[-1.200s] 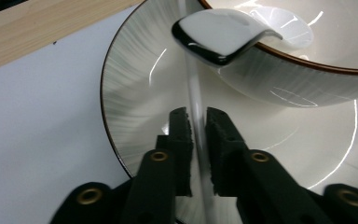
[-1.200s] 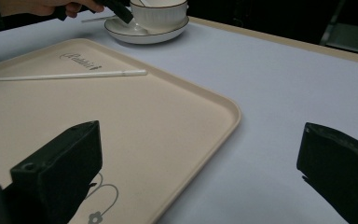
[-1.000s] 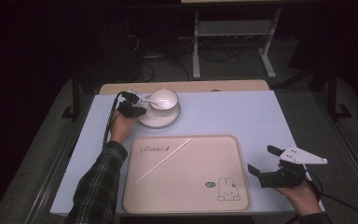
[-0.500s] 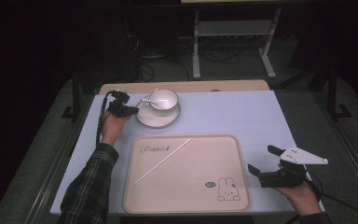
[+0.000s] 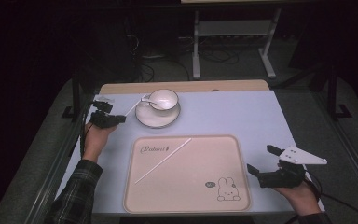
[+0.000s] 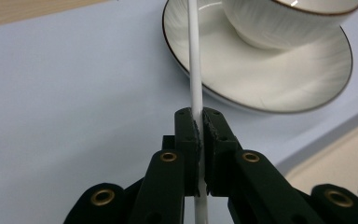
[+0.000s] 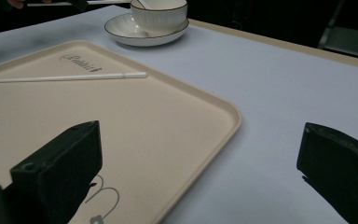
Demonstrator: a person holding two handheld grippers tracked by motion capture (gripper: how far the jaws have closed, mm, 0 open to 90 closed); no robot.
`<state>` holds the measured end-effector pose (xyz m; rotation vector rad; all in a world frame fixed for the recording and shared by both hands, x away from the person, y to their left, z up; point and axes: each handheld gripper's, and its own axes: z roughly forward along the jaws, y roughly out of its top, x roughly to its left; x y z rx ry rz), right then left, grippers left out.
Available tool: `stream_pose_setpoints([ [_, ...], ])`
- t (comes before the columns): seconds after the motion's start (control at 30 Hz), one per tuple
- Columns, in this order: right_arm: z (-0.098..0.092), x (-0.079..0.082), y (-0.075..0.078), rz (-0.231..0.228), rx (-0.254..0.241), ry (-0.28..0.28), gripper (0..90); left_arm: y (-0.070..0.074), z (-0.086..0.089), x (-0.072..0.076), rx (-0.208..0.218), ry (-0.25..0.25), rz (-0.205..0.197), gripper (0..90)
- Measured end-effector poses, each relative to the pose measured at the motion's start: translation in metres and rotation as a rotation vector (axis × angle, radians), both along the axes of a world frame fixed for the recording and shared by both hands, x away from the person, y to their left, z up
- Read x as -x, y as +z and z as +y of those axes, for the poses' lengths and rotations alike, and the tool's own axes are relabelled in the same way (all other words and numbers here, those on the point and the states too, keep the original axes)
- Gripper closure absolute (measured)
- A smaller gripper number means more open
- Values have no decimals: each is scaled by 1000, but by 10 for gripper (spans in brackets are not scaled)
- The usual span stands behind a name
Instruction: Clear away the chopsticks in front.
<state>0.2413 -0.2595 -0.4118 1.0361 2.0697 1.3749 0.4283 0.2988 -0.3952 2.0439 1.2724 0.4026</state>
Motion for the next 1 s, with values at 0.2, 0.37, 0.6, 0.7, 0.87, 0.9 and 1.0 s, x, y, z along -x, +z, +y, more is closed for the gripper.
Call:
stream_pose_setpoints([
  [0.2,0,0,0,0,-1,-3,0,-2,8,24,19,0,1,851],
  [0.37,1,0,0,1,1,-4,0,-6,11,49,34,-4,9,851],
  [0.6,2,1,1,-2,4,0,0,-3,6,87,82,-34,0,851],
  [0.7,2,1,1,-2,5,4,0,1,-3,100,100,-59,-10,851],
  [0.87,3,0,1,-4,8,10,0,0,-25,115,132,-134,-1,851],
  [0.9,4,0,1,-4,8,11,0,-1,-32,118,136,-154,2,851],
  [1.0,4,0,0,-2,13,11,0,-4,-53,122,133,-209,17,851],
])
